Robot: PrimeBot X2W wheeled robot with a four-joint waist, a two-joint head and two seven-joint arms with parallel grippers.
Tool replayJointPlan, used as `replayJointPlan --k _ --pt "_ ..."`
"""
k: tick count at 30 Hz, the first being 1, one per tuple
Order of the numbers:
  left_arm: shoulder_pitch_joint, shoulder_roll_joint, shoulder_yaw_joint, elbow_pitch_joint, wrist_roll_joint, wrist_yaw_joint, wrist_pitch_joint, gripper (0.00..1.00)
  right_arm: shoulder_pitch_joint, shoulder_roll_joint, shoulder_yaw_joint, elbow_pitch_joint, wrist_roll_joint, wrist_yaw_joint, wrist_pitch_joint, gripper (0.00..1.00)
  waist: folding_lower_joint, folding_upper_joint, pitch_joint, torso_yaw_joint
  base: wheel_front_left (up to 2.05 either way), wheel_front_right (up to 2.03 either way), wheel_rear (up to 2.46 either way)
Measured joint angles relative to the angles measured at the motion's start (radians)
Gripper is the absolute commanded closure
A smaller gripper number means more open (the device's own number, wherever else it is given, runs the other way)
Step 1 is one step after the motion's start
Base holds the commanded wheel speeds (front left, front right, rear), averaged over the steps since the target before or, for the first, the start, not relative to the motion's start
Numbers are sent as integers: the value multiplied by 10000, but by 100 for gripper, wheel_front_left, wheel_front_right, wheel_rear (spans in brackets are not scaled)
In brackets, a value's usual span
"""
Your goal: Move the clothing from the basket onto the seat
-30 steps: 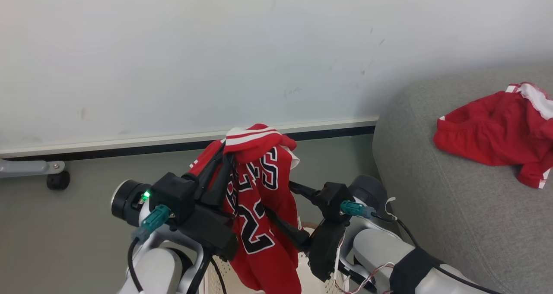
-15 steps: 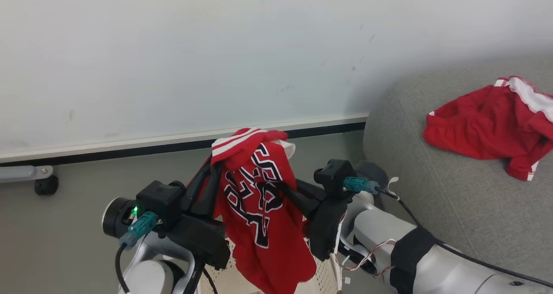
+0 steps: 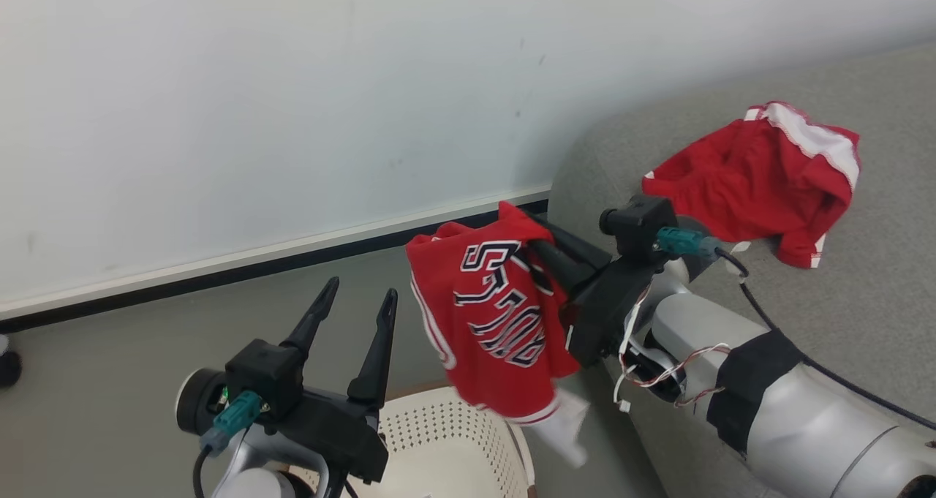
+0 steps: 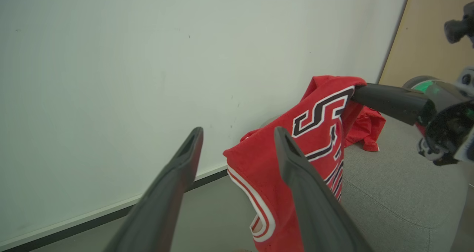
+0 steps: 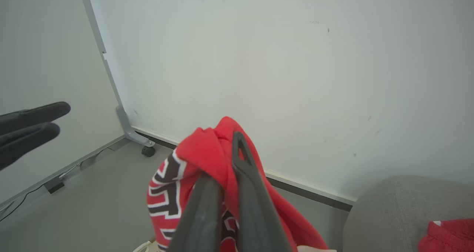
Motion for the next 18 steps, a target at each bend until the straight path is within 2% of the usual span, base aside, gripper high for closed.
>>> replayJointPlan --k 18 --pt "894 -6 -732 445 58 -278 -422 0 -408 -1350 -803 -780 -54 0 -2 100 -1 -1 4 -2199 0 0 0"
